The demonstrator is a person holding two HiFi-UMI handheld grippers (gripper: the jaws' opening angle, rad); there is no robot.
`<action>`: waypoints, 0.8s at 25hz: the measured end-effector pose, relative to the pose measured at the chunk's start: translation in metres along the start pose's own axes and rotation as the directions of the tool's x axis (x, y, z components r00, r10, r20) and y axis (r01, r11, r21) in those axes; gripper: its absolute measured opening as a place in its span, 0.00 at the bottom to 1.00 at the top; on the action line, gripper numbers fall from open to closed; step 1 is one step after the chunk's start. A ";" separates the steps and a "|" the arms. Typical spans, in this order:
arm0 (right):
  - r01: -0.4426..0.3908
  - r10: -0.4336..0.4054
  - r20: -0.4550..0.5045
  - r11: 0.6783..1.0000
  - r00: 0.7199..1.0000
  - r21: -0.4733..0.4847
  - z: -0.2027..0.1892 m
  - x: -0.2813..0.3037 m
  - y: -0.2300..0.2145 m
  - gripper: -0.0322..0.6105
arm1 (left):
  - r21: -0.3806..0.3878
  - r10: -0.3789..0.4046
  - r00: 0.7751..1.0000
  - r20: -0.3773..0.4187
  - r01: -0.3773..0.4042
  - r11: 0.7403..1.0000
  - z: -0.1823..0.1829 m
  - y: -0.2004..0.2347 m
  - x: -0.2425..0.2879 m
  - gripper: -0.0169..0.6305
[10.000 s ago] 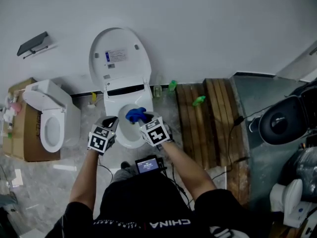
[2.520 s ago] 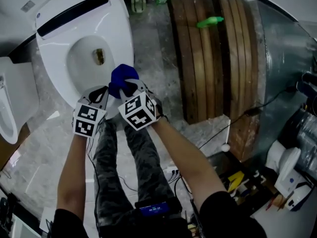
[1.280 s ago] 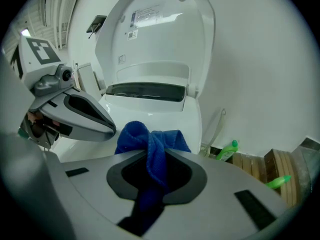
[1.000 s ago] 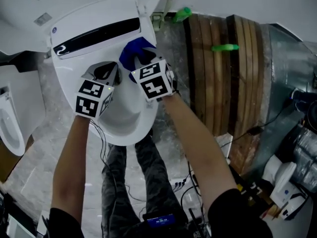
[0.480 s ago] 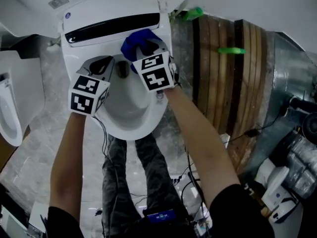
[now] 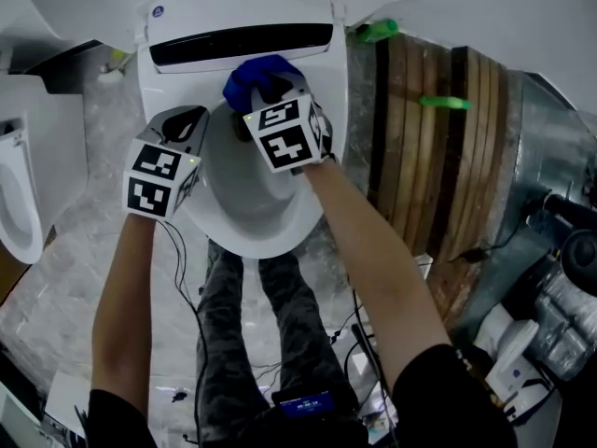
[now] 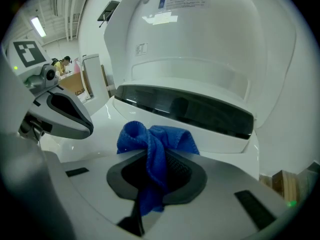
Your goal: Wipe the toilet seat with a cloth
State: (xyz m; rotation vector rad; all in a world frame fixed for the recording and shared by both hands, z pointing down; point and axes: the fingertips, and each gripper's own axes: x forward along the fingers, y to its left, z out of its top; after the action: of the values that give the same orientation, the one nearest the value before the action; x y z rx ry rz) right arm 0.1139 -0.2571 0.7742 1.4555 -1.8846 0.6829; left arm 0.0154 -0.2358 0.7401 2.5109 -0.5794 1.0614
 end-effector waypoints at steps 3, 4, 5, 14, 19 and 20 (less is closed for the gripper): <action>-0.010 0.010 -0.015 1.000 1.000 -0.012 0.001 0.005 0.015 0.15 | -0.006 0.004 1.000 0.006 -0.004 1.000 -0.006 0.005 -0.008 0.04; -0.011 0.011 -0.018 1.000 1.000 -0.012 0.001 0.006 0.018 0.15 | -0.005 0.004 1.000 0.004 -0.004 1.000 -0.010 0.007 -0.011 0.05; -0.010 0.010 -0.021 1.000 1.000 -0.010 0.002 0.007 0.021 0.15 | -0.006 0.003 1.000 -0.001 -0.003 1.000 -0.013 0.008 -0.013 0.05; 0.010 -0.010 -0.067 1.000 0.998 -0.004 0.001 0.008 0.027 0.15 | -0.011 0.003 1.000 0.004 -0.003 1.000 -0.023 0.016 -0.023 0.04; 0.007 -0.005 -0.064 0.999 0.998 0.045 -0.001 -0.001 0.032 0.15 | 0.004 0.007 1.000 0.008 -0.007 1.000 -0.023 0.016 -0.030 0.04; 0.004 0.000 -0.065 0.999 0.998 0.049 -0.002 -0.005 0.034 0.15 | 0.005 0.008 1.000 0.006 -0.008 1.000 -0.024 0.015 -0.033 0.05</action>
State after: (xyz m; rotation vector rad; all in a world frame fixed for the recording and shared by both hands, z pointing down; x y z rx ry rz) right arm 0.0824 -0.2438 0.7709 1.4481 -1.8284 0.7714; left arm -0.0269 -0.2303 0.7339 2.5192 -0.5893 1.0594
